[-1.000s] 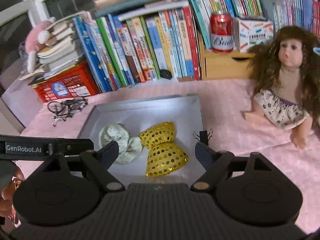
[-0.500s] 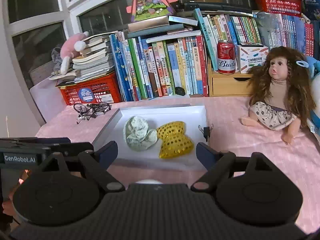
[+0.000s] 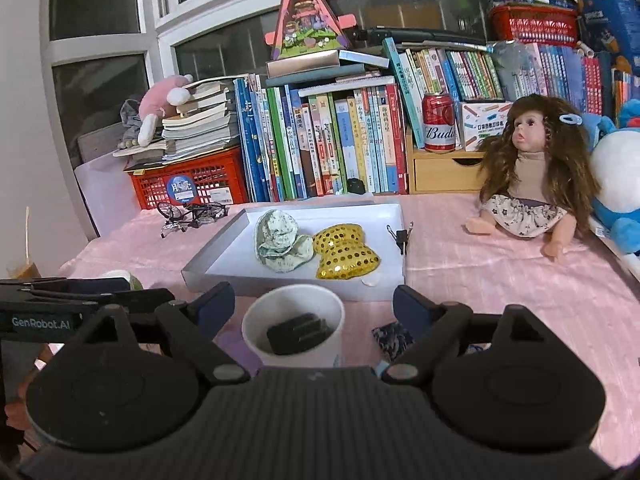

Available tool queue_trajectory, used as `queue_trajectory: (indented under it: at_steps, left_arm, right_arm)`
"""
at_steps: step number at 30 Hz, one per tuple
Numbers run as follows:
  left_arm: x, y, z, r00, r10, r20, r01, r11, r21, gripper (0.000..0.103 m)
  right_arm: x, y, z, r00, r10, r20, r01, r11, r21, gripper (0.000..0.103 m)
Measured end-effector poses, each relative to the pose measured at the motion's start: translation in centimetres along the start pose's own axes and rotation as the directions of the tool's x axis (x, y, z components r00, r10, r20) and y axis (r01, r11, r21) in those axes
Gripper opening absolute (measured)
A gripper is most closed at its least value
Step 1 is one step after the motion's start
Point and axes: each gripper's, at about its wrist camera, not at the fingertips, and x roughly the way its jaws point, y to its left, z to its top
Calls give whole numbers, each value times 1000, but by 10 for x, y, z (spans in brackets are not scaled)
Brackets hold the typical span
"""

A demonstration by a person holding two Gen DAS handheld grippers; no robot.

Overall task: Organize soft objects
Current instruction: 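Withdraw both tools from the tray toward the remaining items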

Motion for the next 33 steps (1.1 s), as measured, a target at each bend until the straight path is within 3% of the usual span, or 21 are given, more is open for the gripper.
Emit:
queue_trajectory:
  at_steps: [16, 22, 27, 33]
  left_arm:
    - [-34, 12, -57, 996, 66, 60, -69, 997, 41, 93]
    - [-41, 24, -73, 994, 95, 57, -96, 995, 19, 93]
    - [-48, 29, -86, 989, 105, 104, -110, 992, 53, 95]
    - [-52, 34, -94, 980, 167, 113, -175, 982, 72, 95]
  right_arm:
    - [-21, 3, -53, 997, -33, 67, 34, 999, -2, 96]
    - [-23, 2, -67, 993, -88, 75, 89, 996, -14, 96]
    - [-24, 1, -76, 988, -135, 80, 138, 990, -36, 96]
    - [-21, 0, -87, 980, -184, 70, 189, 980, -67, 98]
